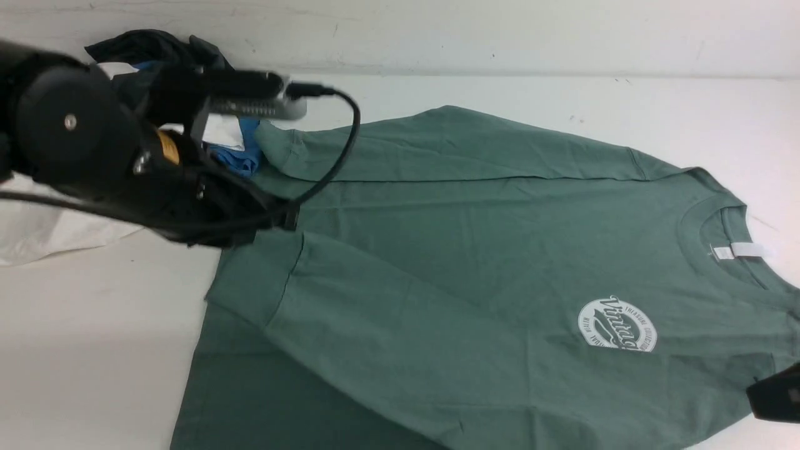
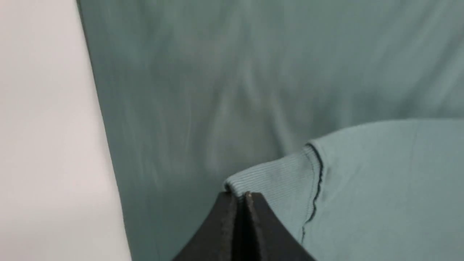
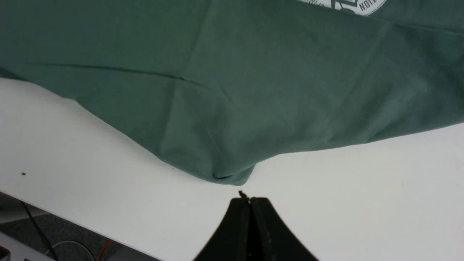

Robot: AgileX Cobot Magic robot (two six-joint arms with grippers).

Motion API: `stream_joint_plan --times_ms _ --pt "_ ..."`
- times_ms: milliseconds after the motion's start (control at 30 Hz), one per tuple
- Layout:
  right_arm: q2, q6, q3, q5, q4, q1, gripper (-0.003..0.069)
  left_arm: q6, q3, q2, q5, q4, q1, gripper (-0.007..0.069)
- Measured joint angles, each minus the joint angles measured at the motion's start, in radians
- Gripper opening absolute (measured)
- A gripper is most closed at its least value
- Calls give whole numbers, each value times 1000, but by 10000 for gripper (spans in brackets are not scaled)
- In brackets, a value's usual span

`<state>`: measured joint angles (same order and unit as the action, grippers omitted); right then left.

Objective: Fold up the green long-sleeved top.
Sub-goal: Use the left arm to drag and place the cuff at the centered position on the left edge of the fabric

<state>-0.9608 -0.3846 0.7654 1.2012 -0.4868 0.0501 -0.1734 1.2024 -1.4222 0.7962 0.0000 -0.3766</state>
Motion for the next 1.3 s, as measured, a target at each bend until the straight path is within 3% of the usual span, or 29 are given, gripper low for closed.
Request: stream_joint_plan --times_ms 233,467,733,1100,1300 --pt "0 -7 0 -37 -59 -1 -15 11 270 -188 22 54 48 0" --pt "0 -7 0 -41 -61 -1 -15 30 388 -366 25 78 93 0" --pt "0 -7 0 -41 -61 -1 -15 30 416 -478 19 105 93 0" --pt "-1 -19 0 -37 -14 -1 -14 30 423 -549 -8 250 93 0" --pt "-5 -9 0 -33 5 -26 -11 30 423 -576 -14 264 93 35"
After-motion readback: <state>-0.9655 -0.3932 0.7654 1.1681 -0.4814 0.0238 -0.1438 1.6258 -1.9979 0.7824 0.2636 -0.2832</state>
